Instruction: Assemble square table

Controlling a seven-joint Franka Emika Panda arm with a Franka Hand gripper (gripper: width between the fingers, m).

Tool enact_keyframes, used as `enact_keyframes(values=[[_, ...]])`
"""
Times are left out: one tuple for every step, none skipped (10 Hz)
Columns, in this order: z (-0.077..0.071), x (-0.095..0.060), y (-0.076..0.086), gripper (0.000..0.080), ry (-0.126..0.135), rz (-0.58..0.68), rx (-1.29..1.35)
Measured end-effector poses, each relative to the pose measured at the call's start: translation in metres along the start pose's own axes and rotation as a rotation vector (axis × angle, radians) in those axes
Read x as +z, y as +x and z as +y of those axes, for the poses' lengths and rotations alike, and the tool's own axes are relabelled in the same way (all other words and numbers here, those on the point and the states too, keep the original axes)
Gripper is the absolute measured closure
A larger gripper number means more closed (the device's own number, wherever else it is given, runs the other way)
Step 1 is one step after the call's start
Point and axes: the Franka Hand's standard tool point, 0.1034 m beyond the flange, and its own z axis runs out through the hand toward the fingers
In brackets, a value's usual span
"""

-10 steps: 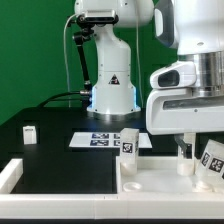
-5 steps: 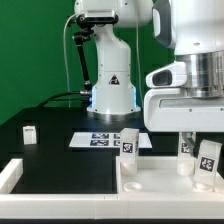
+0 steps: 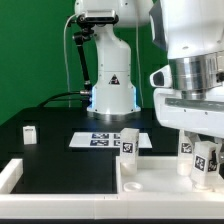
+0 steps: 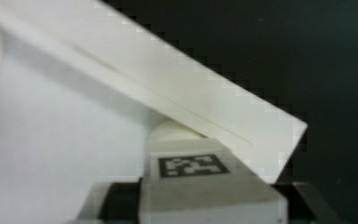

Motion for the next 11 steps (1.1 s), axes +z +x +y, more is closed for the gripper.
enact_keyframes(values=[[-0.0015,0.0007,-0.0004,0.0502,0.020,-0.015,0.123],[-0.0025,0.0011,-0.0008,0.0502,0.033,-0.023,0.210],[-0.0025,0.0012,-0.0009,0.0502,0.034,-0.026,0.261],[-0.0024,0.0012,-0.0005,0.0502,0.033,-0.025,0.274],[-0.0024,0.0013,-0.0006,0.0502,0.033,-0.025,0.243],[-0.0024,0.0012,-0.0003,0.0408,0.034,-0.024,0.226],[-0.0022,0.0008,0.0022,0.0270,0.035,-0.019,0.073],[-0.0024,0.0012,0.0017,0.0184,0.024,-0.003,-0.142],[-0.0010,0.0031,-0.0030,0.0184,0.011,0.000,-0.241],[-0.0010,0.0029,-0.0017,0.0156,0.012,0.001,-0.323],[-0.0008,0.0027,-0.0006,0.0156,0.012,0.001,-0.386]])
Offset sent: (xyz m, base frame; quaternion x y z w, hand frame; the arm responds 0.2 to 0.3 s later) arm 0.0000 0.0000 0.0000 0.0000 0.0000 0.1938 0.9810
